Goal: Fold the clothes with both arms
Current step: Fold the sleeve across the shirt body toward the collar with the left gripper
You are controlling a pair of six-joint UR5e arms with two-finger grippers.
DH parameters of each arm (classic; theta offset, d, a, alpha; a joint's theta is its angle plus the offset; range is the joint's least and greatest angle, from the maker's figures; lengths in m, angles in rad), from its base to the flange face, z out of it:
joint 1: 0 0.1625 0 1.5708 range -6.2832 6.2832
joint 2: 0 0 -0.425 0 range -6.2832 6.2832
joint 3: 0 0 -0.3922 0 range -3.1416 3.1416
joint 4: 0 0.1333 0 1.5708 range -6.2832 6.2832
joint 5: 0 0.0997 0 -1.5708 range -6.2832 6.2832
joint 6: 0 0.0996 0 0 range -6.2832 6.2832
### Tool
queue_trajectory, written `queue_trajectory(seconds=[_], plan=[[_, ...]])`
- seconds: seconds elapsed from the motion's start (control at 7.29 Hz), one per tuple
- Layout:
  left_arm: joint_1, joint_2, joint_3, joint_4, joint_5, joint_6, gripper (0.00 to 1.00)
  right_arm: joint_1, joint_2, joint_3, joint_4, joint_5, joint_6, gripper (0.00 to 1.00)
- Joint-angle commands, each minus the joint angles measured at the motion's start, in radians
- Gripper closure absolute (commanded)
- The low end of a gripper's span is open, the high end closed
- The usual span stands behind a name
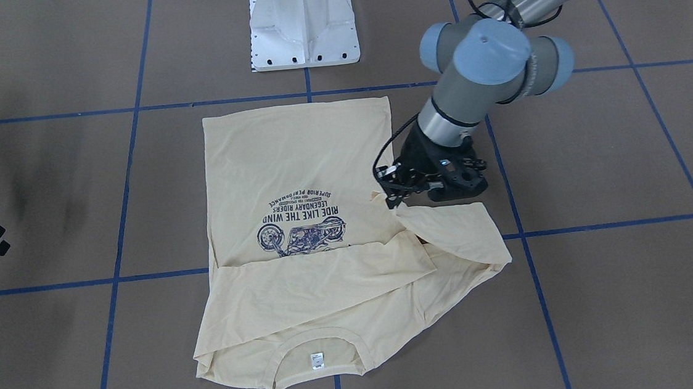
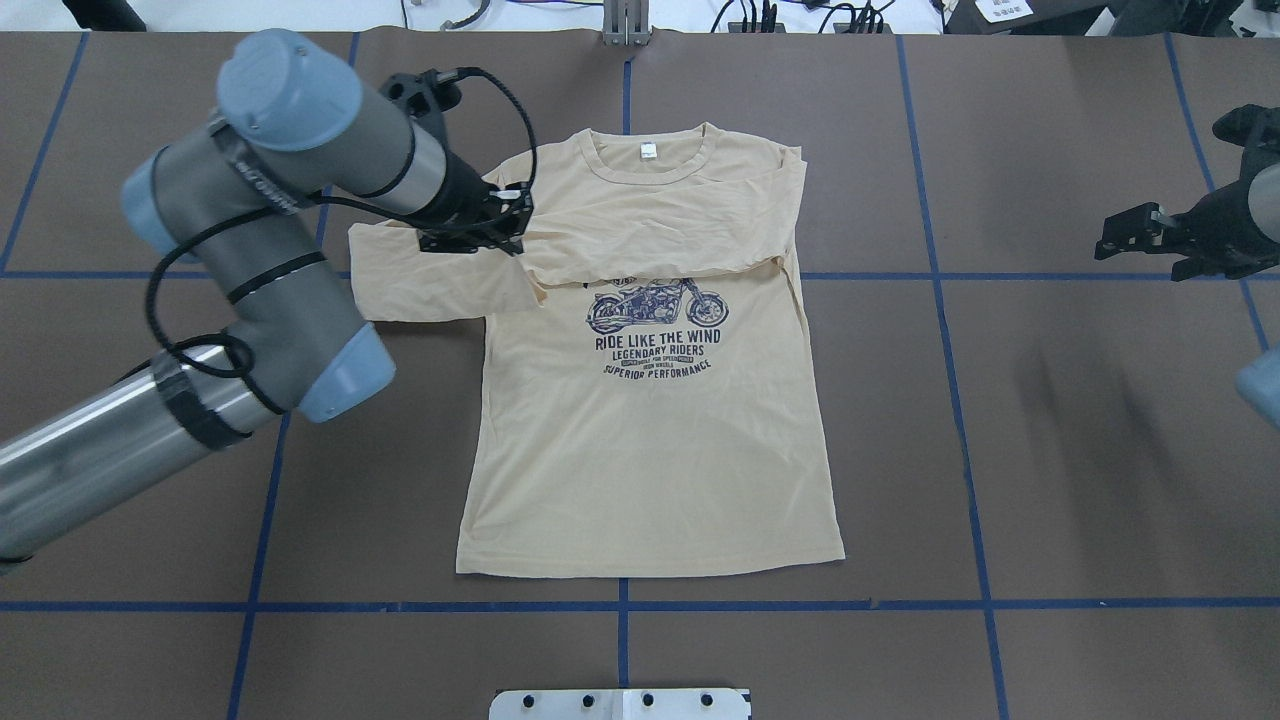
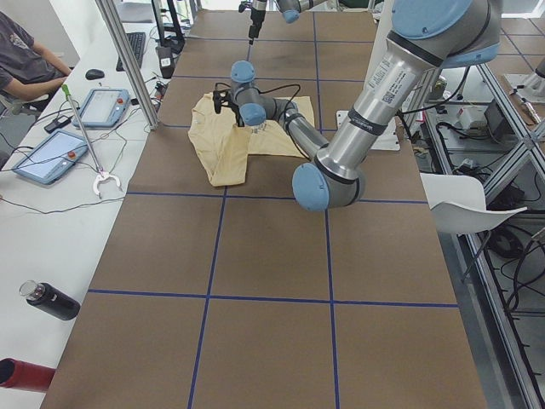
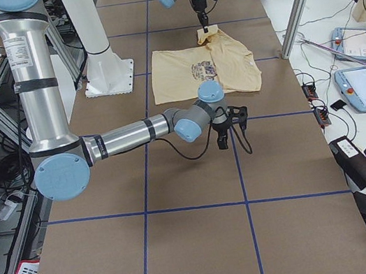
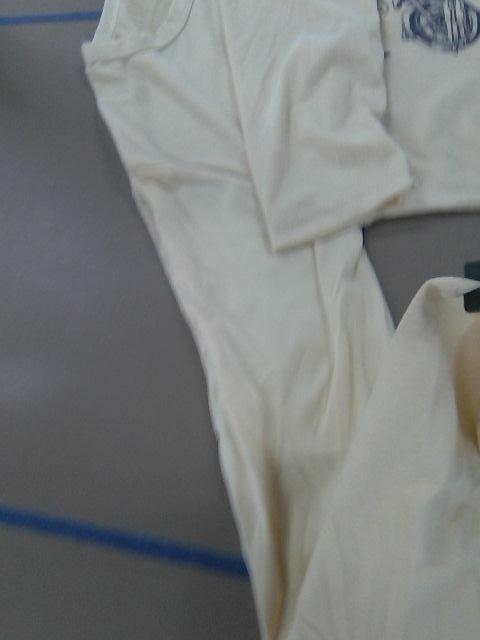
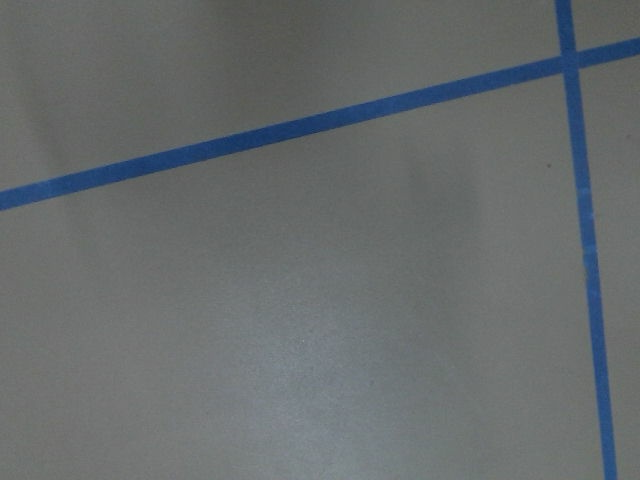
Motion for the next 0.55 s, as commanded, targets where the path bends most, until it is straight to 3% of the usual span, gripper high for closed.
queue_trajectory(seconds=[0.0, 0.14, 0.41], plan=[[0.041, -0.311, 0.282, -0.004, 0.056, -0.111, 1.00, 0.002, -0.015, 0.000, 0.003, -0.005, -0.011, 0.01], [0.041, -0.355, 0.292, -0.009, 0.058, -0.110, 1.00, 0.002, -0.015, 0.000, 0.003, -0.006, -0.013, 0.01], [0.076, -0.402, 0.411, -0.107, 0.132, -0.126, 1.00, 0.002, -0.018, 0.006, 0.003, -0.008, -0.008, 0.01]])
